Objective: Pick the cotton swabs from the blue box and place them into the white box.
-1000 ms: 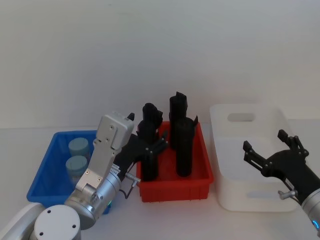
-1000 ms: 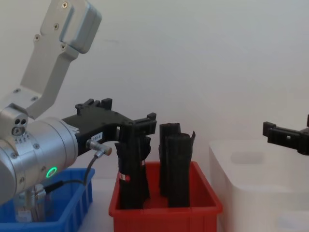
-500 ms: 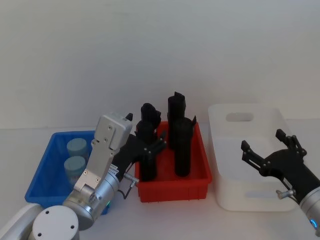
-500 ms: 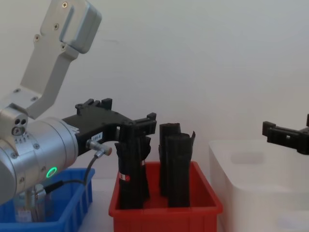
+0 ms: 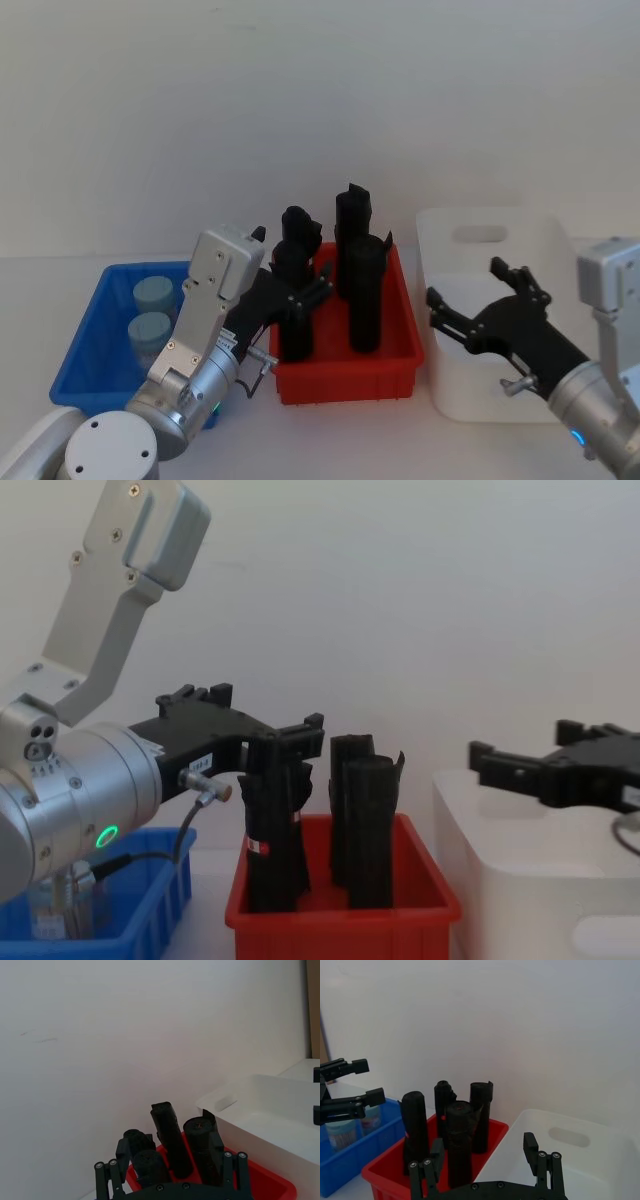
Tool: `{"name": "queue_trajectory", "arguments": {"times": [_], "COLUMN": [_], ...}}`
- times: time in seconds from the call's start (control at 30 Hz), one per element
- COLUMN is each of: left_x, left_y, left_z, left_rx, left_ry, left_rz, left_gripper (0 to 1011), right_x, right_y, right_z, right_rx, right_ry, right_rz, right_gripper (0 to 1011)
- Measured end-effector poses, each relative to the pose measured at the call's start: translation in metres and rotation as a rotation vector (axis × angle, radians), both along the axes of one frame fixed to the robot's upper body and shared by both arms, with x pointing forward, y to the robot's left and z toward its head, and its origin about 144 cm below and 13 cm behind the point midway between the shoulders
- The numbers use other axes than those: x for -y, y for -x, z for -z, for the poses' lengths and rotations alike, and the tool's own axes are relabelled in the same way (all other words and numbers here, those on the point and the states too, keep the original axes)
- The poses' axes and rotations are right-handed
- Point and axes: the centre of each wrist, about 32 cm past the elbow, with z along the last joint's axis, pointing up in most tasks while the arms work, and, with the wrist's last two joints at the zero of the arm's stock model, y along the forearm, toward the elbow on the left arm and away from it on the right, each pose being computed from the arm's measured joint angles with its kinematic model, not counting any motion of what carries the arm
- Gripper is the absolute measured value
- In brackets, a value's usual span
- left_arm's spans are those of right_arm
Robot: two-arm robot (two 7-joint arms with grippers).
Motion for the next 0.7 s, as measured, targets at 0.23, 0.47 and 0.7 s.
{"name": "queue_trajectory", "arguments": {"times": [0.23,0.47,0.7], "left_x": [0.0,0.0,0.0], "left_y": [0.0,0.0,0.0], "left_z": [0.0,0.0,0.0], "left_rx": [0.0,0.0,0.0], "left_ry": [0.0,0.0,0.0], "left_rz": [0.0,0.0,0.0], "left_gripper": [1003,1003,1003], "right_x": [-0.025,-0.052,-0.074], "right_y": [-0.021,-0.048,-0.069], "right_z": [0.0,-0.002,-0.008], "right_rx": [-0.023,-0.05,-0.063], "right_ry": [0.044,0.1,0.134], "right_rz": [-0.087,-0.141,-0.139], "right_gripper": [1002,1001,1002]}}
